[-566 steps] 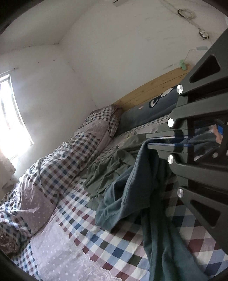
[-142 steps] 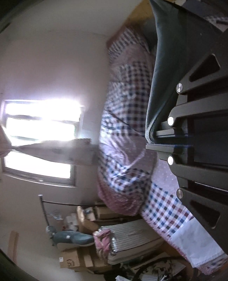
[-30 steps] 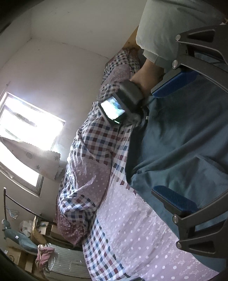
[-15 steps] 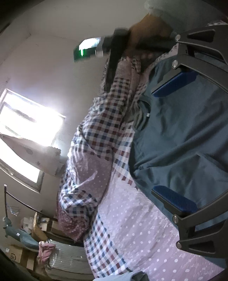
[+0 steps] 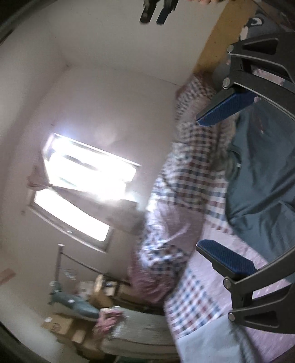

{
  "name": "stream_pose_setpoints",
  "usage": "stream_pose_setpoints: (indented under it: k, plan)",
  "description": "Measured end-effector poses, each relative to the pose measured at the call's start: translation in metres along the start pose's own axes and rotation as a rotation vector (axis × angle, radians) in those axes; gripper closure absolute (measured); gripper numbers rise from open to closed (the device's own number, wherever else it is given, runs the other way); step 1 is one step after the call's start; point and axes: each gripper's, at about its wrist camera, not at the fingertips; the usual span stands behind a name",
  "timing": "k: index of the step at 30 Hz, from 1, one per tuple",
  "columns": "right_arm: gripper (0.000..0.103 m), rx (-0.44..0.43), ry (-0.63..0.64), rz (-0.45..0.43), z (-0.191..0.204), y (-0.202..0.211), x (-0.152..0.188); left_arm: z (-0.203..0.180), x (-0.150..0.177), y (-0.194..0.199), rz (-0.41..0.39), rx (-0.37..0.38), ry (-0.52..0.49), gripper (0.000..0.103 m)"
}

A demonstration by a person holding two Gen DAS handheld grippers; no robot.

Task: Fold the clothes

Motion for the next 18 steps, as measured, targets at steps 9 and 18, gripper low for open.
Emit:
stream_pose_setpoints:
  k: [9,18]
  plan:
    - [0.003,-0.002,0.047,-0.287,0.026,0.228,-0.046,-0.035,-0.089,0.156,-0.109,0.052,-0.051,0.000]
    - [0.000,0.042,0.045,-0.483,0.032,0.344,-0.038,-0.045,-0.120,0.257,-0.163,-0.010,-0.082,0.000]
Point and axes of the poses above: each gripper's, at about its wrist camera, not at the fingertips, and y roughly against the way its jaws point, z to its left, x to its underside
